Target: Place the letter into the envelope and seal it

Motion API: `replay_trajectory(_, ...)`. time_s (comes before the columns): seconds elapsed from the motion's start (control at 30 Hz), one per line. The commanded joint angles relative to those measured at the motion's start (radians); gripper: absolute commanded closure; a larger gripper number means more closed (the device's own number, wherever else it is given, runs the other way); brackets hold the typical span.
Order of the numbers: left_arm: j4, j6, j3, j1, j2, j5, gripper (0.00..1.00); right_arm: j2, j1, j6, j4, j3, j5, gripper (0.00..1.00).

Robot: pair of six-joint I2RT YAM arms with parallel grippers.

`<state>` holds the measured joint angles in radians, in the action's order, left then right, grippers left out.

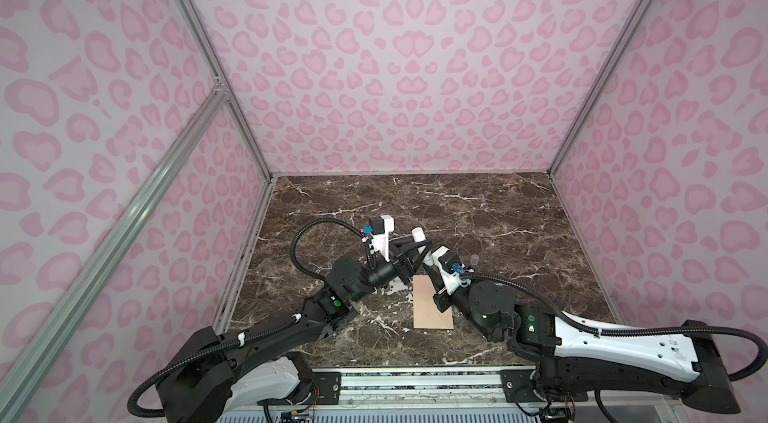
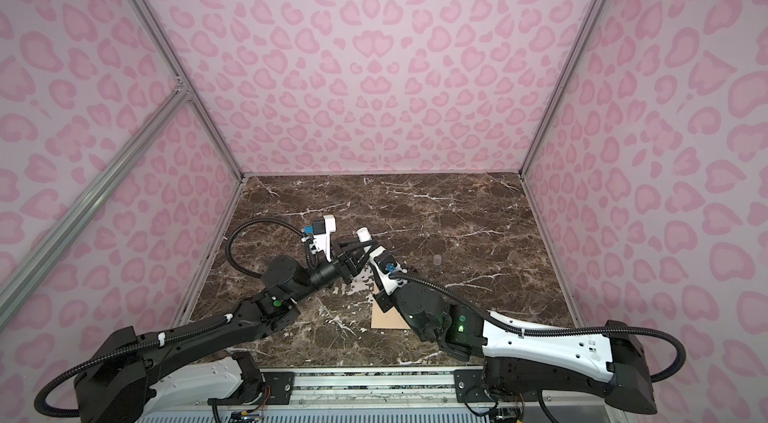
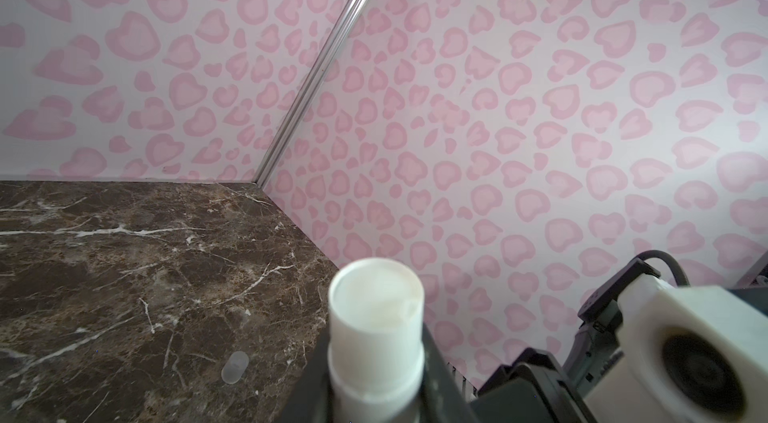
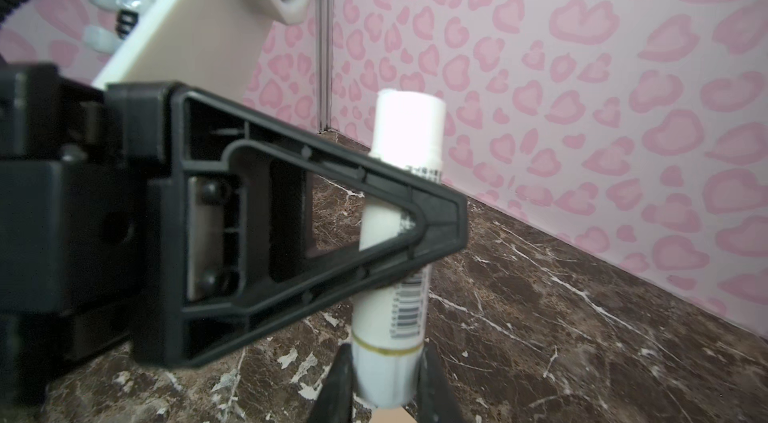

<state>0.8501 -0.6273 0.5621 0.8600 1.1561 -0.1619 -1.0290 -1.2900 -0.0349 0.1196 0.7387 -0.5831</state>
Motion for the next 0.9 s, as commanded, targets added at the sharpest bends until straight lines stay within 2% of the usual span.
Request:
replay_trajectory(0.0, -0.204, 0.051, 0.006, 0.003, 0.007, 0.093, 0.96, -0.025, -0.034, 0.079, 0.1, 0.034, 0.001, 0.84)
replay_trajectory(0.33, -0.251, 0.075, 0.01, 0.01, -0.014, 0.133, 0.96, -0.089, -0.074, 0.11, 0.048, 0.081, -0.139, 0.84)
replay_trajectory(0.47, -0.253, 0.074, 0.011, 0.01, -0.013, 0.141, 0.96, -0.097, -0.075, 0.086, 0.017, 0.085, -0.144, 0.78)
replay_trajectory(0.57, -0.258, 0.069, 0.015, 0.01, -0.014, 0.141, 0.96, -0.068, -0.067, 0.099, 0.042, 0.037, -0.058, 0.67)
replay_trajectory(0.63, -0.258, 0.069, 0.011, 0.008, -0.021, 0.147, 0.96, -0.032, -0.047, 0.098, 0.064, -0.011, 0.051, 0.6)
replay_trajectory(0.87, -0.26, 0.06, 0.008, -0.03, -0.07, 0.134, 0.96, 0.176, 0.06, 0.014, 0.123, -0.193, 0.376, 0.5)
